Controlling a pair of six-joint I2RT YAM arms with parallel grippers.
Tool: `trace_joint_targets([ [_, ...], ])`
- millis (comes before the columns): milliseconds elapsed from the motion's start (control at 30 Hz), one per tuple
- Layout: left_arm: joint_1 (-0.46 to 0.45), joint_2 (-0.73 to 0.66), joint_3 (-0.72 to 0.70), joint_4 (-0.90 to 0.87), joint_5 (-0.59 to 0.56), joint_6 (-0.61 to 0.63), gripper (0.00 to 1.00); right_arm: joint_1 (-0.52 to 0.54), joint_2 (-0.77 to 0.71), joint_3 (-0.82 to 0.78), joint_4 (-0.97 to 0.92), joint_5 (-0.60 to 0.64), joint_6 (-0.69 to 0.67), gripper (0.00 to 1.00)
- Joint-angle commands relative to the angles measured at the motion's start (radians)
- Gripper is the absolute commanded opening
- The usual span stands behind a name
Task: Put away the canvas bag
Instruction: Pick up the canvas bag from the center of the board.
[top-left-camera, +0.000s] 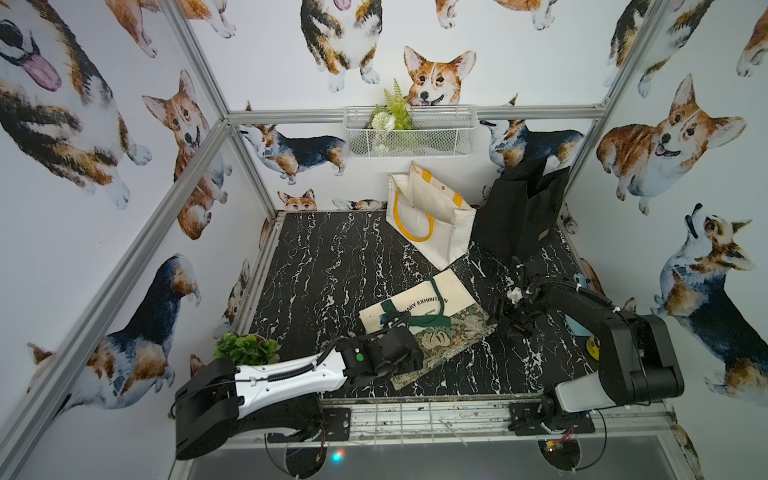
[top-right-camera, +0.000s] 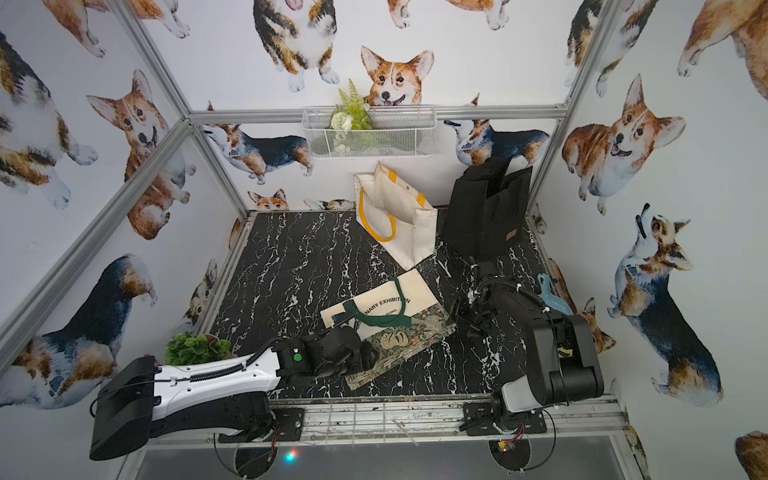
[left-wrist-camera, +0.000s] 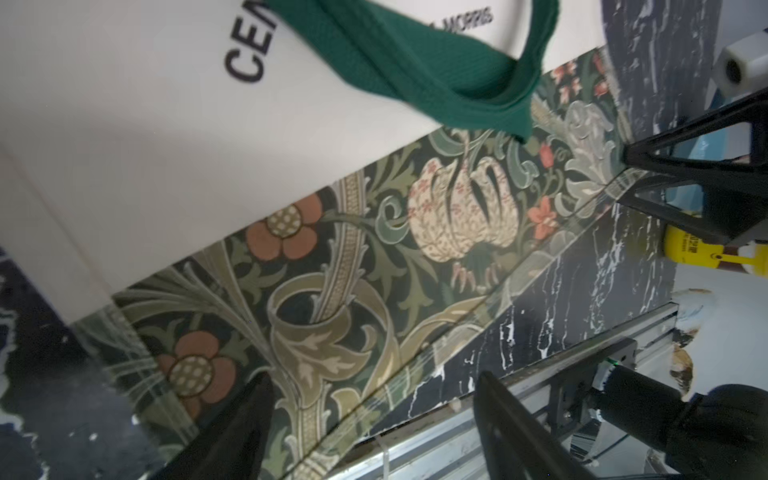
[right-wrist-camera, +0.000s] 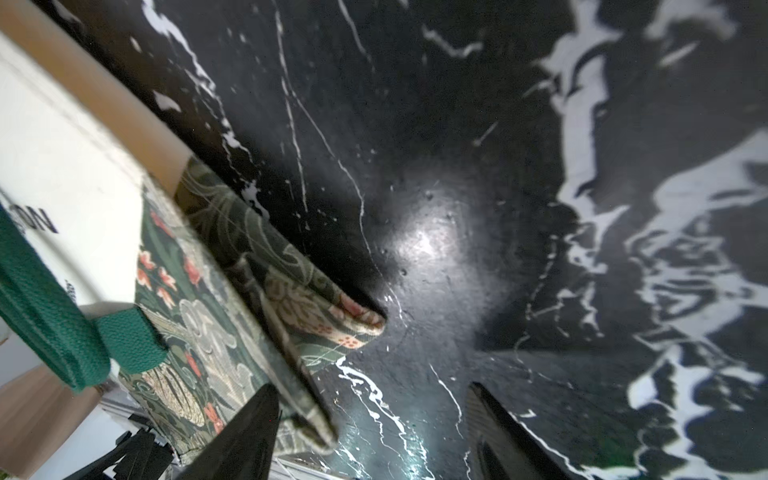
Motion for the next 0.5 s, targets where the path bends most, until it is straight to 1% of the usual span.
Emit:
trace_joint_targets([
  [0, 0.001, 0.017, -0.019, 0.096, 0.055, -0.025, 0.78, 0.0, -0.001, -0.032, 0.045, -0.099, -0.009, 0.73],
  [167, 0.0, 0.057, -0.031, 0.123, 0.089, -0.029, 0.79, 0.0, -0.04, -0.058, 0.07, -0.159, 0.016, 0.73],
  [367, 0.004, 0.11, -0.063, 0.214, 0.14, -0.054, 0.8, 0.0, -0.034, -0.072, 0.072, -0.162, -0.001, 0.73],
  [467, 0.009, 0.122, -0.084, 0.251, 0.158, -0.064, 0.8, -0.001, -0.03, -0.076, 0.069, -0.111, -0.013, 0.73],
])
